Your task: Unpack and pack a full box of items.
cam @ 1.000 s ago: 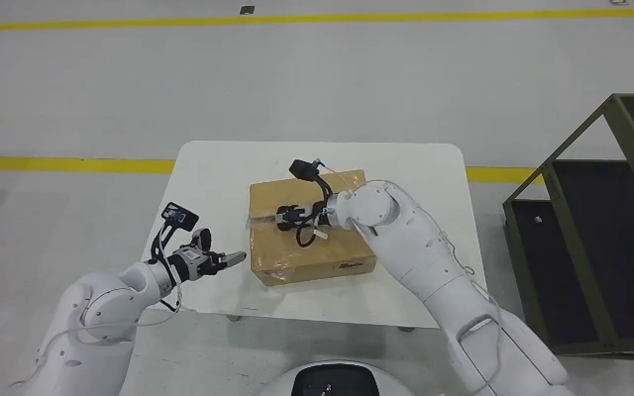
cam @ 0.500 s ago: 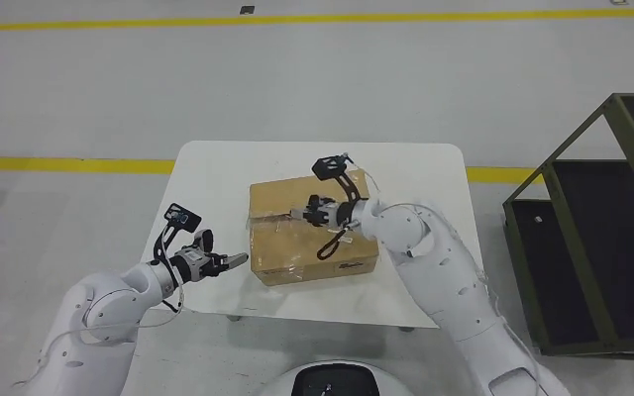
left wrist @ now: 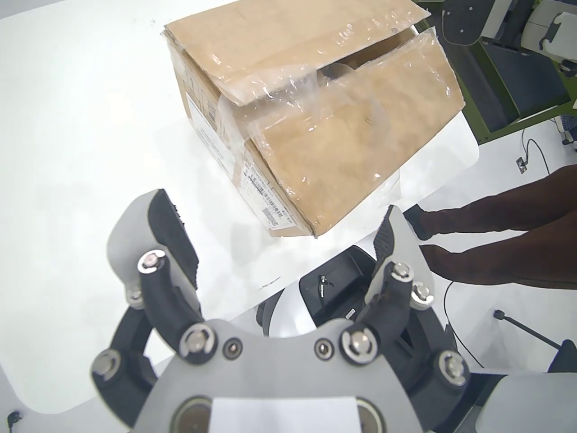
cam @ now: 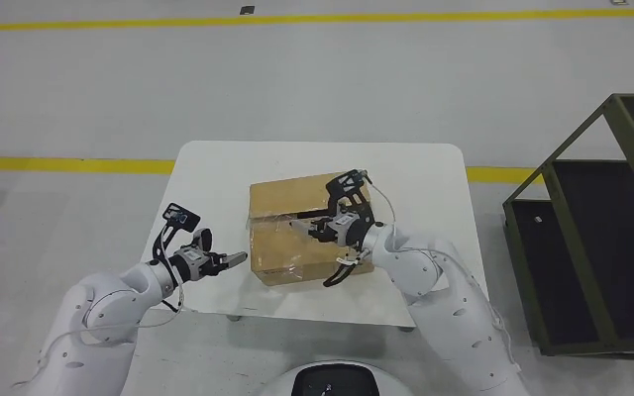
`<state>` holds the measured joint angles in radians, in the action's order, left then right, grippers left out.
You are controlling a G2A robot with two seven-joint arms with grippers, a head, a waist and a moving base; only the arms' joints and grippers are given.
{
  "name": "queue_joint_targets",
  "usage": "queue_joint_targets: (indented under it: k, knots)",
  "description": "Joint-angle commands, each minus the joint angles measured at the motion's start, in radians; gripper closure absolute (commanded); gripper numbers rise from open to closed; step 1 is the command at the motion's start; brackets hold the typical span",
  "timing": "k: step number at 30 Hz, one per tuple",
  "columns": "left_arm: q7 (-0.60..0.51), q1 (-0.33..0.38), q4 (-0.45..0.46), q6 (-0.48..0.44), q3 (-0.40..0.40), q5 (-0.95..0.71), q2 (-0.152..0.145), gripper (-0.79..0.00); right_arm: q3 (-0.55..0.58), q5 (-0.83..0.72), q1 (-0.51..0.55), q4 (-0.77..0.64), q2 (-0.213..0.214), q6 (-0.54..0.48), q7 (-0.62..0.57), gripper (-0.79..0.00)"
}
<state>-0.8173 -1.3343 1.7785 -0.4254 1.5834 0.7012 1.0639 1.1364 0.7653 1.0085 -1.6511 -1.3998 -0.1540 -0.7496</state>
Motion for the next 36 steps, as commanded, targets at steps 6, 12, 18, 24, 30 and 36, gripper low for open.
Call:
queue_joint_targets:
  k: [6,12,18,24,30,36]
  knots:
    - [0.174,-0.029,0.02,0.117,0.02,0.156,0.0,-0.785,0.018,0.212,0.099,-0.084,0.023,-0.064,0.108,-0.785]
    - [0.209,-0.031,0.015,0.177,0.025,0.176,0.002,-0.785,0.039,0.481,0.249,-0.228,0.054,-0.198,0.236,-0.785]
    - [0.209,-0.031,0.015,0.177,0.025,0.176,0.002,-0.785,0.039,0.836,0.42,-0.371,0.087,-0.271,0.33,-0.785]
    - [0.209,-0.031,0.015,0.177,0.025,0.176,0.002,-0.785,0.03,0.905,0.453,-0.389,0.092,-0.255,0.353,-0.785]
    - [0.209,-0.031,0.015,0.177,0.025,0.176,0.002,-0.785,-0.008,0.999,0.448,-0.379,0.096,-0.295,0.346,-0.785]
    - [0.209,-0.031,0.015,0.177,0.025,0.176,0.002,-0.785,-0.112,1.192,0.467,-0.285,0.095,-0.217,0.396,-0.785]
